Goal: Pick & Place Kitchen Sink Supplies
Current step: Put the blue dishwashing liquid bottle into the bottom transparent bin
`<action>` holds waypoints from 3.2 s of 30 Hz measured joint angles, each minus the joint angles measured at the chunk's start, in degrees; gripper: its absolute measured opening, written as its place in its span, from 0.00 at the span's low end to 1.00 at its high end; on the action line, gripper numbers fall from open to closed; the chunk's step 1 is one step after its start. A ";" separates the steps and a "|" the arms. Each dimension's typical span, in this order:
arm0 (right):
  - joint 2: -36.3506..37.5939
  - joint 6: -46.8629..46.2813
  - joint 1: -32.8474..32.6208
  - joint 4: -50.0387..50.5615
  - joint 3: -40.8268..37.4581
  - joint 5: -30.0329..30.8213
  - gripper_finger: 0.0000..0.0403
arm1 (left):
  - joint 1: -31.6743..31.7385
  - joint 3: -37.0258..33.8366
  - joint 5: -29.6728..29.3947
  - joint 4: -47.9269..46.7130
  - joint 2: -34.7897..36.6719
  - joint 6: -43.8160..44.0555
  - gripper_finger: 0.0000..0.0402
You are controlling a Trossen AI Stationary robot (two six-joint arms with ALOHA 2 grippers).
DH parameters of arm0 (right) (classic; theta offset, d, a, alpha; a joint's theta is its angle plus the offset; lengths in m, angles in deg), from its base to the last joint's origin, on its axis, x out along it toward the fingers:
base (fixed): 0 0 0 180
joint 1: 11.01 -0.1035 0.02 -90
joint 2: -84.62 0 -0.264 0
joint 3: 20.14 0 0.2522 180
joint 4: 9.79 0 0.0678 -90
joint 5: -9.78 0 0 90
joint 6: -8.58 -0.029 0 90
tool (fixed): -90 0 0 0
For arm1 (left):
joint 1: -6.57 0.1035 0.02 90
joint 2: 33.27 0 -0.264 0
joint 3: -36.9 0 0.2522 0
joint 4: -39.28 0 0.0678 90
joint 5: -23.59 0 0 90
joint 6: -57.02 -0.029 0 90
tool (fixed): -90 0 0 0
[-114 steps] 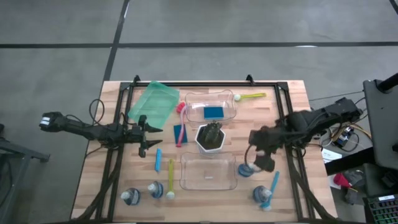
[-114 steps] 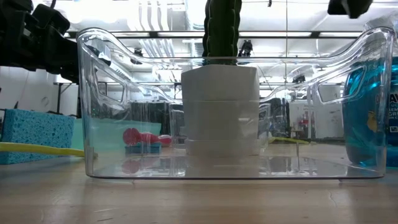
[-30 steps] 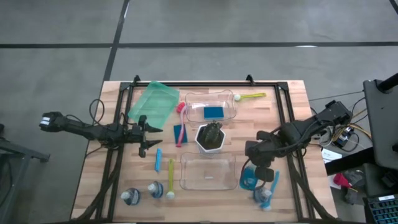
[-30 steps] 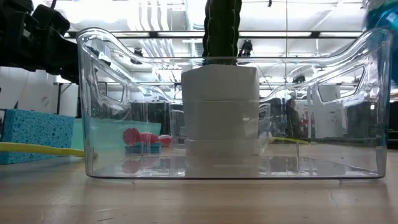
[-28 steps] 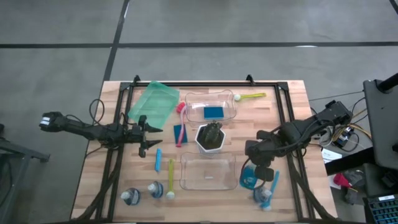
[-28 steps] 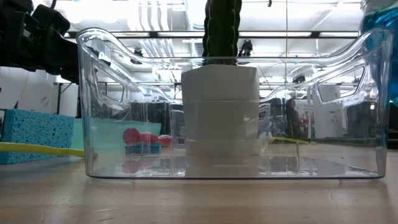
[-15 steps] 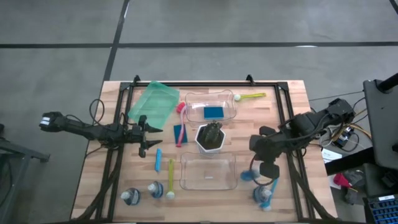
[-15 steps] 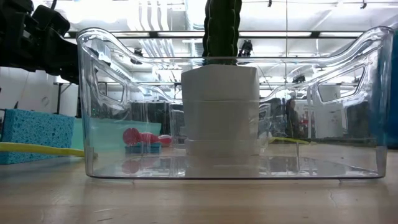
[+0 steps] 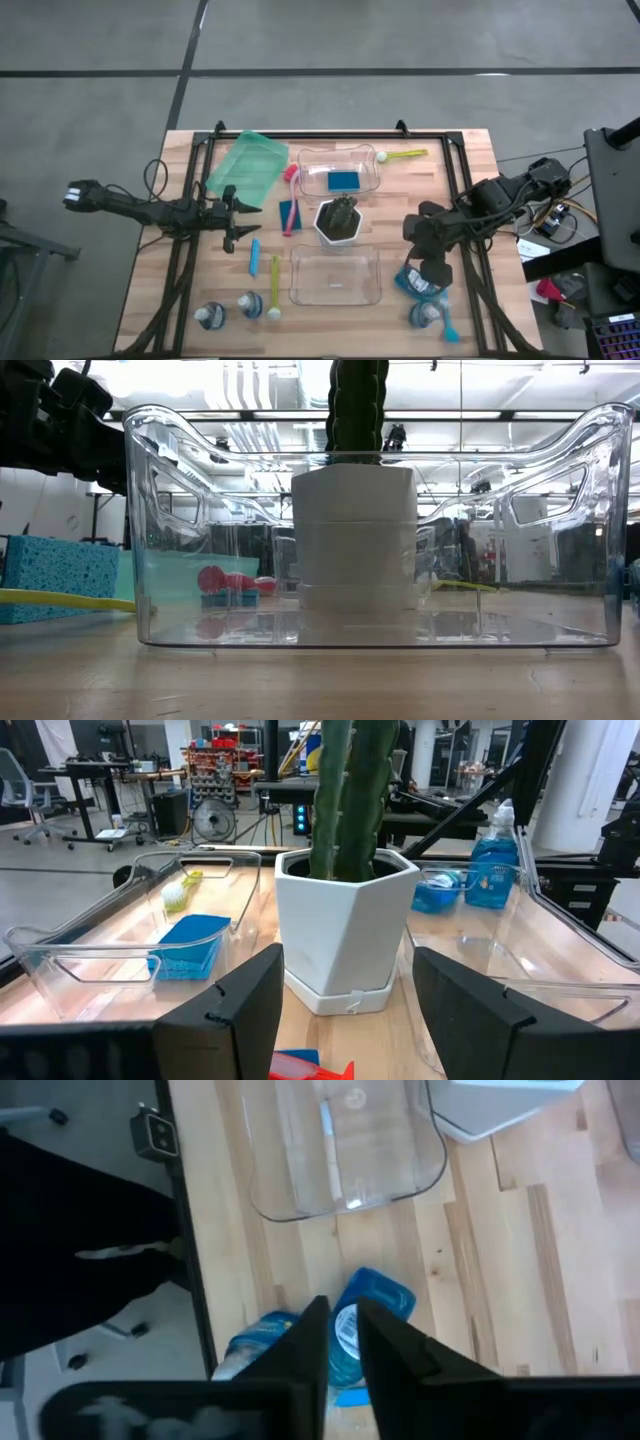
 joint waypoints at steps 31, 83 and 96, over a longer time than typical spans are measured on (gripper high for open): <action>-10.44 -33.58 -20.09 -14.02 -3.25 0.05 0.66 | -0.01 0.00 0.00 -0.04 0.00 0.00 0.54; -14.64 -42.38 -27.18 -8.00 -9.98 4.67 0.66 | -0.02 0.01 0.00 -0.15 0.00 0.00 0.54; -14.64 -42.39 -27.16 -10.53 -11.52 4.22 0.58 | 0.00 0.02 0.00 -0.13 0.00 0.00 0.54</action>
